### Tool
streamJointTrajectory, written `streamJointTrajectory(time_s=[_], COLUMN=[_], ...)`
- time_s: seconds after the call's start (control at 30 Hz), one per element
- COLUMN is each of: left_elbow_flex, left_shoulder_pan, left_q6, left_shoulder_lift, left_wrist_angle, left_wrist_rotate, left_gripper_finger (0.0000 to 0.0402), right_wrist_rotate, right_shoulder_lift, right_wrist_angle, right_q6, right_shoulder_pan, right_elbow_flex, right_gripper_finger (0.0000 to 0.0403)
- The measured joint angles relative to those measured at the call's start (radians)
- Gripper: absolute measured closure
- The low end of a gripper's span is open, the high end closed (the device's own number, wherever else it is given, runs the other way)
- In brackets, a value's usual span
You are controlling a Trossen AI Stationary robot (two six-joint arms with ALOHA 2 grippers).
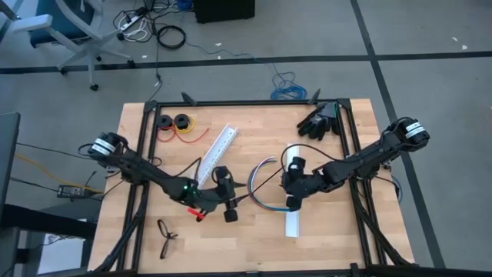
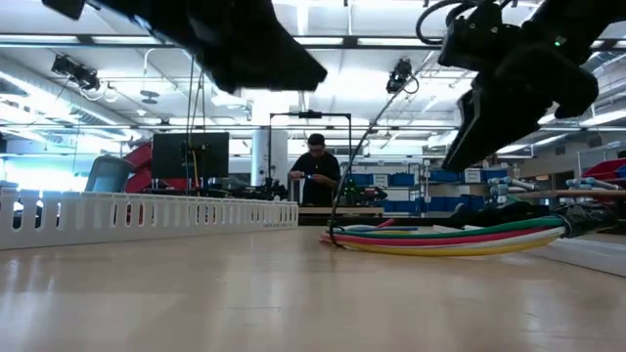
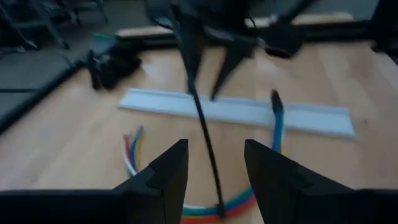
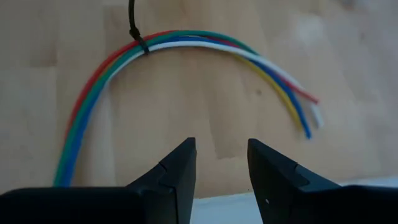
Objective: Ziptie cables
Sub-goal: Put the zip-tied cables into the white cable duct
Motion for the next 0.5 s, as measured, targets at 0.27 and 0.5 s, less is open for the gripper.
streamJointTrajectory(time_s=[0.27,0.5], left_elbow_flex=[0.078,0.284], left_shoulder_pan=[-0.001,0.023], left_q6=[-0.001,0.056], left_shoulder_lift=[0.135,0.26], left_wrist_angle=[-0.037,-0.299], left_wrist_rotate=[0.136,0.193], left_gripper_finger=[0.0234,0.0234], right_wrist_rotate=[-0.14,-0.29], right_shoulder_lift=[0.0,0.0], right_wrist_angle=[0.069,0.078], right_q6=[-0.294,-0.462], right_shoulder_pan=[-0.151,-0.288], right_elbow_flex=[0.0,0.0], right_gripper_finger=[0.0279,0.0282])
